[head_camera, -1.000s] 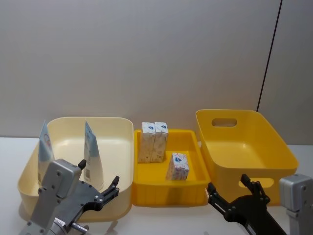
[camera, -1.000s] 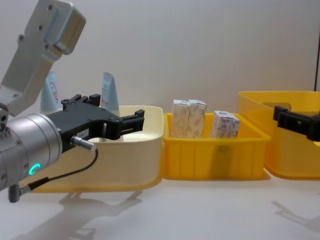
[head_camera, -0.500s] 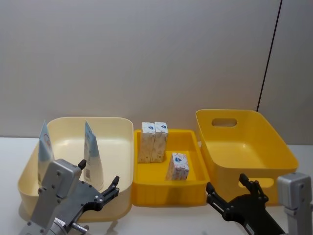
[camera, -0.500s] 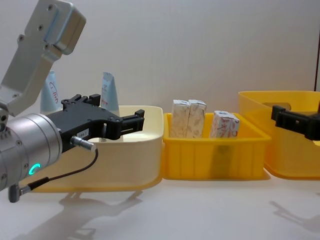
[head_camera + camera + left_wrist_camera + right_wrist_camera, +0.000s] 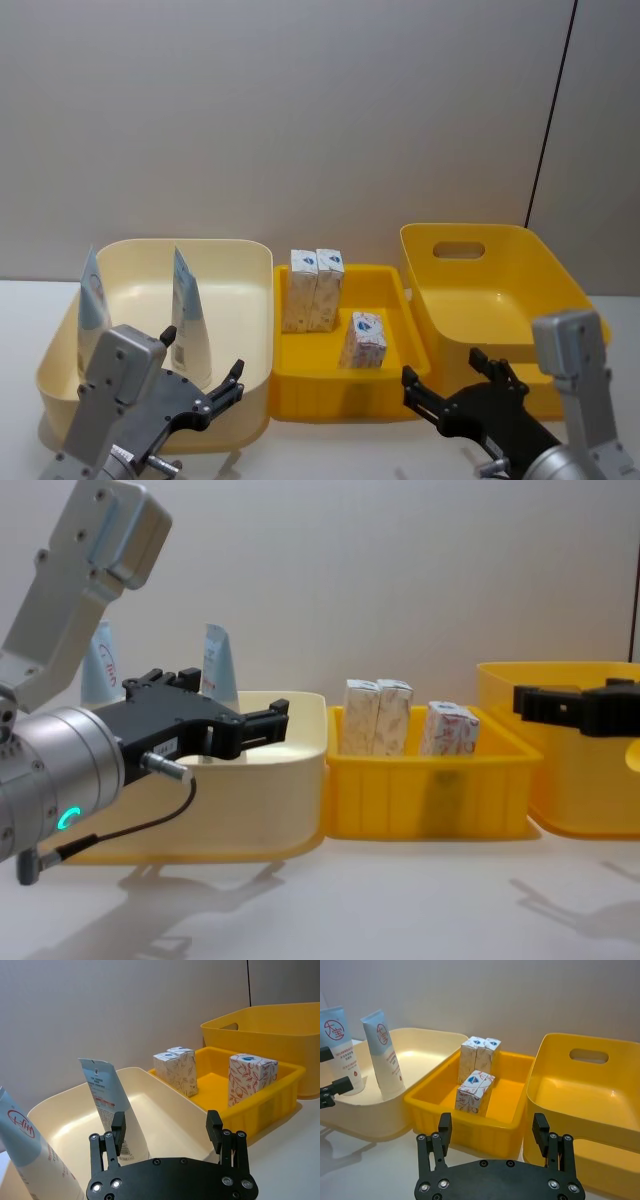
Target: Bimanual collaborative sorting of washing and personal care products
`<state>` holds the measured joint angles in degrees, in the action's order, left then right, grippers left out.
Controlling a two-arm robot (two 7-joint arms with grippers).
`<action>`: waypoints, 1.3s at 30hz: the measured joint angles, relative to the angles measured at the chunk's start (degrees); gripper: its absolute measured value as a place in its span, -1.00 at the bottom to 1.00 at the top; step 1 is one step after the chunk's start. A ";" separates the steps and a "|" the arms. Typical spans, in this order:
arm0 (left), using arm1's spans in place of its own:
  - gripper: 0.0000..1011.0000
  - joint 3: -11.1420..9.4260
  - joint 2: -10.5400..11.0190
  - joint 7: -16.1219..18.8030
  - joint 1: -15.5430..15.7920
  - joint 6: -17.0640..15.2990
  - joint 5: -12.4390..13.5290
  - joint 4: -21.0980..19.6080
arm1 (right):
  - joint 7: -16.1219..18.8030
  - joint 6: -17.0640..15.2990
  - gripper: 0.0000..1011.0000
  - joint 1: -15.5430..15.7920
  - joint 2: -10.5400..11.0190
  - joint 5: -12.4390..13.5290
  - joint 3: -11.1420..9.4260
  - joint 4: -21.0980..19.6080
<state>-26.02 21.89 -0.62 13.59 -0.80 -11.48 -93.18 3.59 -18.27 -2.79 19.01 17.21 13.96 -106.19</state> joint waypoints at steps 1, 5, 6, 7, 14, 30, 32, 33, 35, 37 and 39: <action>0.98 0.00 0.00 0.00 0.00 0.00 0.00 0.00 | -0.13 -0.96 0.98 -0.27 -0.09 0.09 0.01 -0.20; 0.99 0.00 0.00 0.00 0.00 0.00 0.00 0.00 | -1.04 -7.15 0.98 -2.09 -0.84 0.59 0.06 -1.08; 0.98 0.00 0.00 0.00 0.00 0.00 0.00 0.00 | -1.55 -9.40 0.98 -3.01 -1.32 0.74 0.08 -1.24; 0.98 0.00 0.00 0.00 0.00 0.00 0.00 0.00 | -1.75 -10.27 0.98 -3.44 -1.54 0.79 0.08 -1.27; 0.98 0.00 0.00 0.00 0.00 0.00 0.00 0.00 | -4.18 -18.72 0.98 -7.69 -3.92 0.92 0.51 -0.64; 0.98 0.00 0.00 0.00 0.00 0.00 0.00 0.00 | -7.28 -27.96 0.98 -15.00 -9.00 0.11 2.30 3.75; 0.98 0.00 0.00 0.00 0.00 0.00 0.00 0.00 | -7.53 -28.41 0.98 -15.43 -9.43 0.00 2.39 4.13; 0.98 0.00 0.00 0.00 0.00 0.00 0.00 0.00 | -7.65 -28.65 0.98 -15.60 -9.61 -0.04 2.43 4.30; 0.98 0.00 0.00 0.00 0.00 0.00 0.00 0.00 | -8.01 -29.34 0.98 -16.03 -10.12 -0.17 2.52 4.79; 0.98 0.00 0.00 0.00 0.00 0.00 0.00 0.00 | -8.25 -29.89 0.98 -16.40 -10.60 -0.28 2.63 5.25; 0.98 0.00 0.00 0.00 0.00 0.00 0.00 0.00 | -8.33 -30.21 0.98 -16.68 -10.95 -0.35 2.73 5.62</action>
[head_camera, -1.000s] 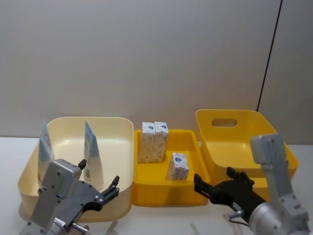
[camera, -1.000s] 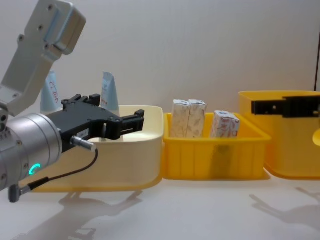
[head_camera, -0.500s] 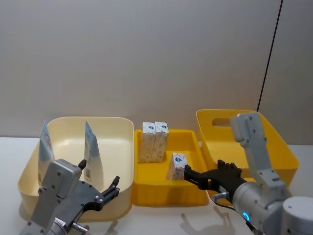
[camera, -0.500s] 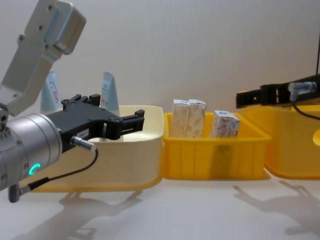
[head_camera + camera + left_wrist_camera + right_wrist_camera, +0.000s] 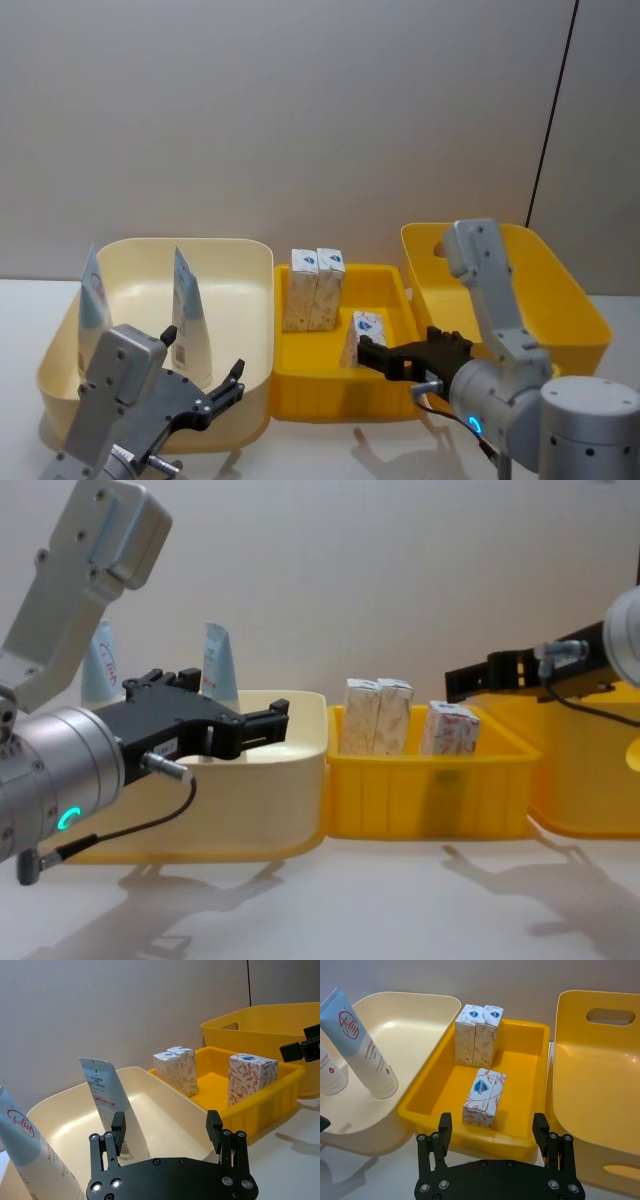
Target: Bimanual collaborative sorting of washing and personal care products
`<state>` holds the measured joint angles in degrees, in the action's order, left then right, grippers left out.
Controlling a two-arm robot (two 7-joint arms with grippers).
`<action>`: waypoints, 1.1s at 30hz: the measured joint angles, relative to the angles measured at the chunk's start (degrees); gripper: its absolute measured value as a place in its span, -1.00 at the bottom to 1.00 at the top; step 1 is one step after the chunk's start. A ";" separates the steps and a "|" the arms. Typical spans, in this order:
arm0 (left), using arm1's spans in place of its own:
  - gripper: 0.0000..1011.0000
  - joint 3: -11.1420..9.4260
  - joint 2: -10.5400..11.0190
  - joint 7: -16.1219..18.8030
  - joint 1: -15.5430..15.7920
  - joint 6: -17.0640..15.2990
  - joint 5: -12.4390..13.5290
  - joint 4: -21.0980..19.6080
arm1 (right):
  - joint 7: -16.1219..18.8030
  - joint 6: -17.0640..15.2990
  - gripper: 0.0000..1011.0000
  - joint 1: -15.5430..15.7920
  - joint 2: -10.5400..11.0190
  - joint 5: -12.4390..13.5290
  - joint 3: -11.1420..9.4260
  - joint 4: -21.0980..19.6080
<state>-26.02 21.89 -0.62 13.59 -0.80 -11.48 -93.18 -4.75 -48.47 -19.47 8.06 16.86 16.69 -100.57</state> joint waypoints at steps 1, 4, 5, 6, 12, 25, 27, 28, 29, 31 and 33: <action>0.98 0.00 0.00 0.00 0.00 0.00 0.00 0.00 | -0.02 -0.13 0.98 -0.18 -0.20 -0.03 0.05 0.22; 0.98 0.00 0.00 0.00 0.00 0.00 0.00 0.00 | -0.15 -0.56 0.98 -0.75 -0.83 -0.13 0.24 0.99; 0.98 0.00 0.00 0.00 0.00 0.00 0.00 0.00 | -0.28 -0.80 0.98 -1.09 -1.21 -0.19 0.31 1.39; 0.98 0.00 0.00 0.00 0.00 0.00 0.00 0.00 | -0.35 -0.90 0.98 -1.18 -1.32 -0.22 0.36 1.58; 0.98 0.00 0.00 0.00 0.00 0.00 0.00 0.00 | -0.90 -1.55 0.98 -2.54 -2.70 -0.66 0.72 3.59; 0.99 0.00 0.00 0.00 0.00 0.00 0.00 0.00 | -2.03 -1.38 0.98 -5.36 -5.15 -2.07 1.43 8.91; 0.98 0.00 0.00 0.00 0.00 0.00 0.00 0.00 | -2.20 -1.11 0.98 -5.88 -5.52 -2.31 1.53 9.93; 0.98 0.00 0.00 0.00 0.00 0.00 0.00 0.00 | -2.24 -1.05 0.98 -6.09 -5.67 -2.39 1.55 10.38; 0.98 0.00 0.00 0.00 0.00 0.00 0.00 0.00 | -2.29 -0.88 0.98 -6.38 -5.88 -2.49 1.58 10.97; 0.98 0.00 0.00 0.00 0.00 0.00 0.00 0.00 | -2.38 -0.68 0.98 -6.76 -6.18 -2.63 1.60 11.77; 0.98 0.00 0.00 0.00 0.00 0.00 0.00 0.00 | -2.51 -0.50 0.98 -7.25 -6.55 -2.80 1.60 12.79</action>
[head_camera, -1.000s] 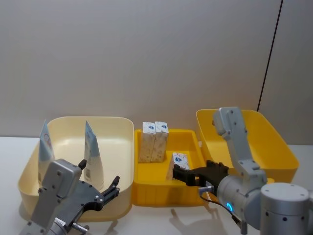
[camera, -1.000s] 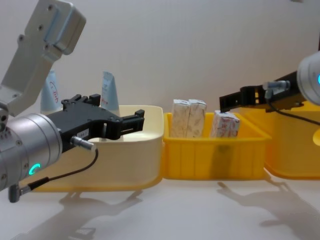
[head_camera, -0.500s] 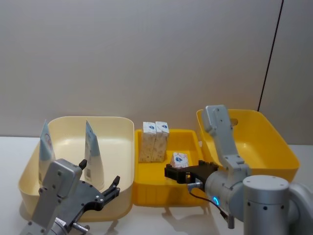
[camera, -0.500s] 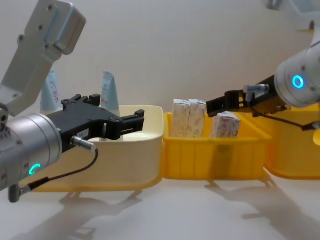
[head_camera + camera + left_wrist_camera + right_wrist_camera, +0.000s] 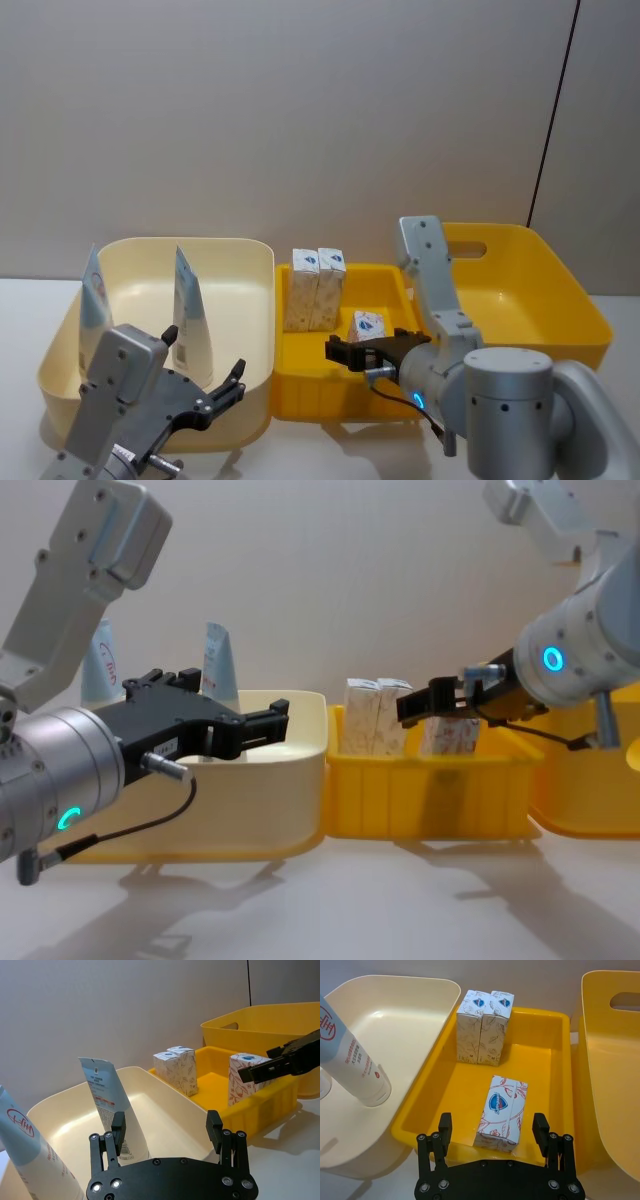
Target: Bimanual collaborative sorting of washing and personal care products
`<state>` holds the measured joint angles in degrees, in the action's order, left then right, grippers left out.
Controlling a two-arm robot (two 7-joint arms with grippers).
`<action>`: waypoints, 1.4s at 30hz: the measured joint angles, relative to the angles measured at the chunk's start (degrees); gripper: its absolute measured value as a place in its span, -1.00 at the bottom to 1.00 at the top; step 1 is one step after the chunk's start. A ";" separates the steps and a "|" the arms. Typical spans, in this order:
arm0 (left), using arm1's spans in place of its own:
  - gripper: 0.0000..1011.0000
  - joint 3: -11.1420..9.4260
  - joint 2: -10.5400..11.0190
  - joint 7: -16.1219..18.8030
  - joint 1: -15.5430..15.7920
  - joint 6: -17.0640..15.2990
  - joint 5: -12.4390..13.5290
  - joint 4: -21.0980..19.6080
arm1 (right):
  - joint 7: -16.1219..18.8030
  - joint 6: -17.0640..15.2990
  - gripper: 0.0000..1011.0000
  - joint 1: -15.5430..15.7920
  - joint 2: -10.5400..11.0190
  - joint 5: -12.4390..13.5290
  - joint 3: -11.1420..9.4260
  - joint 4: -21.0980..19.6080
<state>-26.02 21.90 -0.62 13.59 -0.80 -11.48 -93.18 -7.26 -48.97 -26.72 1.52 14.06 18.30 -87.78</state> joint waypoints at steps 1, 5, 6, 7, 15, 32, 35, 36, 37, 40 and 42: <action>0.99 0.00 0.00 0.00 0.00 0.00 0.00 0.00 | -0.06 0.08 0.98 -0.17 -0.13 -0.05 0.00 0.34; 0.98 0.00 0.00 0.00 0.00 0.00 0.00 0.00 | -0.20 0.43 0.98 -1.10 -0.76 -0.31 -0.03 2.12; 0.98 0.00 0.00 0.00 0.00 0.00 0.00 0.00 | -0.23 0.50 0.98 -1.31 -0.91 -0.36 -0.05 2.56; 0.99 0.00 0.00 0.00 0.00 0.00 0.00 0.00 | -0.28 0.64 0.98 -1.63 -1.14 -0.48 -0.08 3.15; 0.98 0.00 0.00 0.00 0.00 0.00 0.00 0.00 | -0.69 1.60 0.98 -3.07 -2.42 -0.92 -0.32 6.24; 0.98 0.00 0.00 0.00 0.00 0.00 0.00 0.00 | -1.16 2.90 0.38 -4.44 -3.87 -1.42 -0.70 9.45; 0.98 0.00 0.00 0.00 0.00 0.00 0.00 0.00 | -1.20 2.97 0.19 -4.53 -3.97 -1.46 -0.72 9.65; 0.98 0.00 0.00 0.00 0.00 0.00 0.00 0.00 | -1.20 2.99 0.16 -4.55 -3.99 -1.47 -0.73 9.70; 0.99 0.00 0.00 0.00 0.00 0.00 0.00 0.00 | -1.21 3.01 0.11 -4.56 -4.01 -1.47 -0.73 9.74; 0.98 0.00 0.00 0.00 0.00 0.00 0.00 0.00 | -1.23 3.12 -0.09 -4.64 -4.07 -1.50 -0.75 9.90; 0.98 0.00 0.00 0.00 0.00 0.00 0.00 0.00 | -1.25 3.16 -0.16 -4.67 -4.12 -1.52 -0.77 9.98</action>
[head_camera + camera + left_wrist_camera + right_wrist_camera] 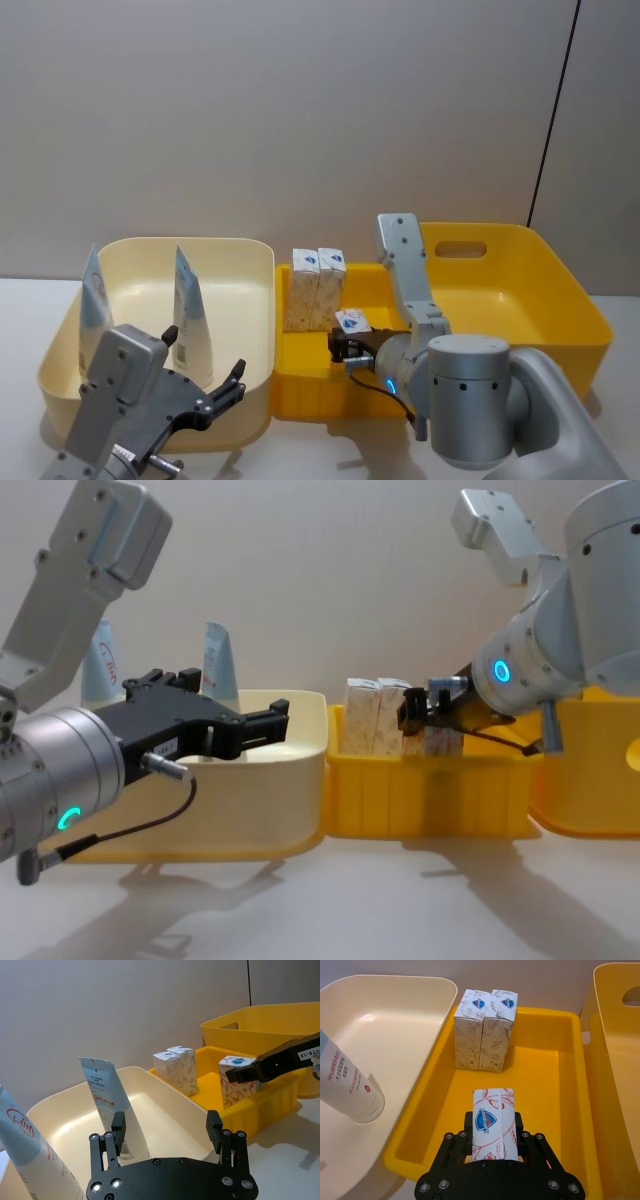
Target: Bimanual collaborative sorting of washing and personal care products
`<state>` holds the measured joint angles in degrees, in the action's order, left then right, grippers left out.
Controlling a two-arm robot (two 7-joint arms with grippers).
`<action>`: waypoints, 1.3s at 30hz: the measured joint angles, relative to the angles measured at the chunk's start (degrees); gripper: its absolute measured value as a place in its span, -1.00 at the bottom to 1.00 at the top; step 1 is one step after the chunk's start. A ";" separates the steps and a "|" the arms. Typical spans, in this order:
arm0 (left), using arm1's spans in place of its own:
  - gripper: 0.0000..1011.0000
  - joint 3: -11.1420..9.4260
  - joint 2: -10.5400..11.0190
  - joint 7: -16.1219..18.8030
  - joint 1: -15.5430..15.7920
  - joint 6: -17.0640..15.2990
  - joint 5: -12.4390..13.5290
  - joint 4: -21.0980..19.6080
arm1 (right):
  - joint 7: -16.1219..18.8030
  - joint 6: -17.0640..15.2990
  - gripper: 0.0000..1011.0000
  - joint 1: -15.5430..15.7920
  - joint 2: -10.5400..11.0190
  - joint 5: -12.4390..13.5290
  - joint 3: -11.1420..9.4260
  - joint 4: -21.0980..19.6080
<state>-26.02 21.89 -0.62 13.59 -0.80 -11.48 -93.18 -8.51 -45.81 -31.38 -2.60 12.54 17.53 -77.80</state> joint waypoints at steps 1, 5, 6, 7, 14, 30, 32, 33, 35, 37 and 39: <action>0.98 0.00 0.00 0.00 0.00 0.00 0.00 0.00 | 0.00 0.01 -0.18 -0.01 -0.02 0.00 -0.01 0.02; 0.98 0.00 0.00 0.00 0.00 0.00 0.00 0.00 | -0.02 0.06 -0.22 -0.06 -0.07 -0.03 -0.03 0.15; 0.98 0.00 0.00 0.00 0.00 0.00 0.00 0.00 | -0.03 0.08 -0.23 -0.07 -0.09 -0.04 -0.04 0.18; 0.98 -0.01 0.00 0.00 0.00 0.00 0.00 0.00 | -0.04 0.09 -0.23 -0.08 -0.09 -0.05 -0.04 0.20; 0.98 0.00 0.00 0.00 0.00 0.00 0.00 0.00 | -0.06 0.15 -0.23 -0.12 -0.12 -0.07 -0.04 0.31; 0.98 0.00 0.01 0.00 0.00 0.00 0.00 0.00 | 0.28 1.17 -0.23 -0.36 -0.17 -0.18 -0.05 0.19; 0.98 0.00 0.01 0.00 0.00 0.00 0.00 0.00 | 0.46 1.55 -0.23 -0.43 -0.16 -0.24 -0.04 0.01; 0.98 0.00 0.00 0.00 0.00 0.00 0.00 0.00 | 0.62 2.05 -0.23 -0.53 -0.14 -0.30 -0.04 -0.20; 0.98 0.00 0.00 0.00 0.00 0.00 0.00 0.00 | 0.87 2.83 -0.23 -0.66 -0.11 -0.37 -0.04 -0.61; 0.98 0.00 0.00 0.00 0.00 0.00 0.00 0.00 | 1.02 3.47 -0.23 -0.77 -0.09 -0.46 -0.04 -0.91; 0.98 0.00 0.01 0.00 0.00 0.00 0.00 0.00 | 1.27 4.30 -0.23 -0.94 -0.02 -0.59 -0.08 -1.45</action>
<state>-26.02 21.90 -0.62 13.59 -0.80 -11.48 -93.18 -7.24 -41.51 -32.32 -2.62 11.94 17.45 -79.25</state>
